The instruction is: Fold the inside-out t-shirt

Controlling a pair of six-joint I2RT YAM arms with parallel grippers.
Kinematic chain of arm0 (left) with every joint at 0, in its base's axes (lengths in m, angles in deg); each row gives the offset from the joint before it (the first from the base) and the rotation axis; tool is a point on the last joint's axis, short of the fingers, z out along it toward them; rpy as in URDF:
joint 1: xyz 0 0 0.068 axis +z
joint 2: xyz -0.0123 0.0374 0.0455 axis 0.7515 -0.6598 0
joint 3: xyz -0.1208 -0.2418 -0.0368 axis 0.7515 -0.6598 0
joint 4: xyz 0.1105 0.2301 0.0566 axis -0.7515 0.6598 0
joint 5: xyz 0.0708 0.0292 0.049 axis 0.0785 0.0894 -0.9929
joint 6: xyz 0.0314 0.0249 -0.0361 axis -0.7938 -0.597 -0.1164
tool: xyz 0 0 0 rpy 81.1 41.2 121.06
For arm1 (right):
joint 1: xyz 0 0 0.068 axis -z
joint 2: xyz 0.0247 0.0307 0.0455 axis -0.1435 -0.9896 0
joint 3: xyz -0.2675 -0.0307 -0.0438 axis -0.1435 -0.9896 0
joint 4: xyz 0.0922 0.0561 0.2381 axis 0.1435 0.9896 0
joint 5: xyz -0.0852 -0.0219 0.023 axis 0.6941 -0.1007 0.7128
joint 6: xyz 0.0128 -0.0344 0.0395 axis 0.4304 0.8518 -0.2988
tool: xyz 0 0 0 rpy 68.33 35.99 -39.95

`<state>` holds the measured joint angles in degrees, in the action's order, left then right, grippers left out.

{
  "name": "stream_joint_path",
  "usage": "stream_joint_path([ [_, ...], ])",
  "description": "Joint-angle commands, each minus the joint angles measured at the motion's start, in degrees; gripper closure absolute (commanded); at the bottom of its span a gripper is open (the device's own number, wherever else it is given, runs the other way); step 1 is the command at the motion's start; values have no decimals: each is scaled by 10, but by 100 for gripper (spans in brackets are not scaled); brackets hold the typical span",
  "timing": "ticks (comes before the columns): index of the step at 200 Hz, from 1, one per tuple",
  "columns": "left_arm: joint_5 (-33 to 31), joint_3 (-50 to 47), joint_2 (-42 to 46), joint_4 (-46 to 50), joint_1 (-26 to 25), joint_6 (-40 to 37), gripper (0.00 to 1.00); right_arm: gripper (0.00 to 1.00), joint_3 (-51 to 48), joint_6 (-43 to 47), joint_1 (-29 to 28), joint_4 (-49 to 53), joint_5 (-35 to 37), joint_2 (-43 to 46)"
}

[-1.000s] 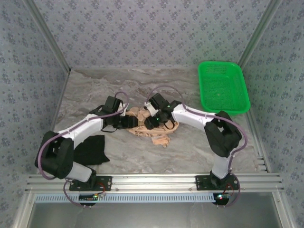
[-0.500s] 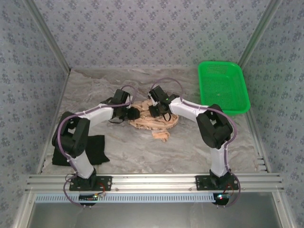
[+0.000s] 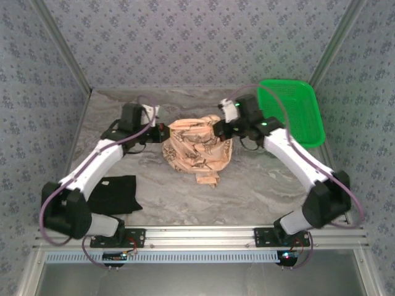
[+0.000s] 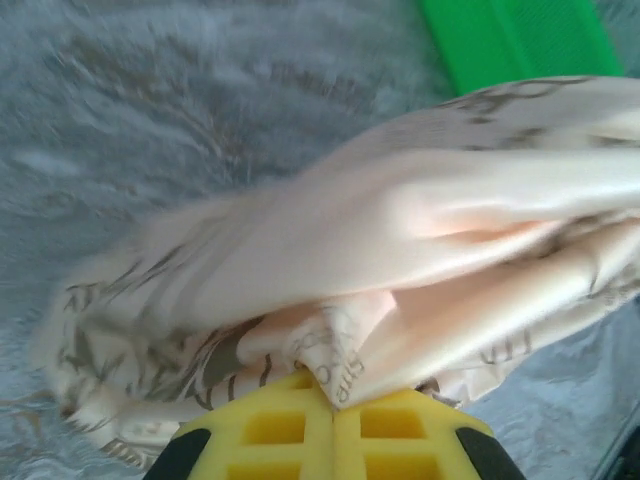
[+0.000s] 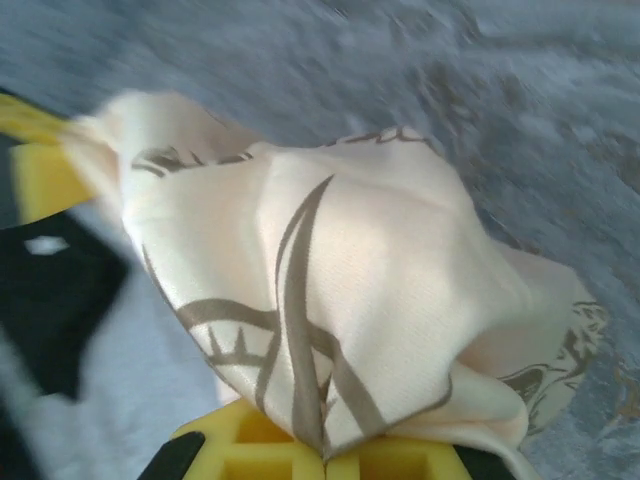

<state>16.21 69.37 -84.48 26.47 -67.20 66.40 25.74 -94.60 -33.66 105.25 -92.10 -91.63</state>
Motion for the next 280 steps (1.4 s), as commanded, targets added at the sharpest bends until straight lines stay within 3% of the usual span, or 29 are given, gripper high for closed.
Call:
stream_joint_path([
  [1, 36, -47, 10, -2, 28, -2, 100, 100, -43, 8, 37, 32, -277, 33],
  [16, 23, -77, -13, -18, 52, 14, 100, 100, -93, 6, 50, 42, -264, 48],
  [34, 38, -90, -71, -35, 79, 35, 100, 100, -113, 12, 64, 95, -153, 18],
  [64, 50, -64, -144, -44, 67, 20, 94, 100, -121, 21, 49, 77, -63, -65],
  [73, 51, -55, -152, -43, 57, 11, 92, 95, -129, 12, 42, 47, -34, -76],
  [80, 40, -45, -155, -30, 50, 2, 88, 86, -126, 12, 36, 42, 7, -83],
  [93, 23, -29, -153, -2, 37, -20, 72, 71, -117, 15, 23, 52, 98, -91],
  [109, 27, -13, -138, 27, 23, -49, 66, 68, -103, 22, 6, 69, 170, -84],
  [153, 8, -12, -74, 80, -35, -54, 55, 56, -65, 21, -80, 113, 232, -29],
  [182, 11, 0, -118, 79, -88, -79, 54, 53, -66, -37, -148, 66, 253, -52],
  [228, -40, 31, -196, 38, -115, -68, 45, 51, -65, -75, -158, -3, 258, -149],
  [250, -76, 57, -246, 31, -118, -78, 44, 57, -53, -54, -161, -22, 242, -196],
  [255, -82, 64, -260, 32, -118, -83, 44, 62, -53, -51, -161, -27, 241, -201],
  [264, -88, 80, -283, 38, -117, -88, 47, 83, -54, -43, -160, -29, 233, -202],
  [270, -81, 89, -294, 42, -116, -95, 53, 90, -54, -37, -159, -32, 228, -195],
  [278, -50, 96, -297, 47, -106, -110, 72, 92, -53, -22, -156, -36, 217, -180],
  [280, -41, 96, -296, 47, -103, -111, 81, 93, -54, -19, -155, -37, 212, -175],
])
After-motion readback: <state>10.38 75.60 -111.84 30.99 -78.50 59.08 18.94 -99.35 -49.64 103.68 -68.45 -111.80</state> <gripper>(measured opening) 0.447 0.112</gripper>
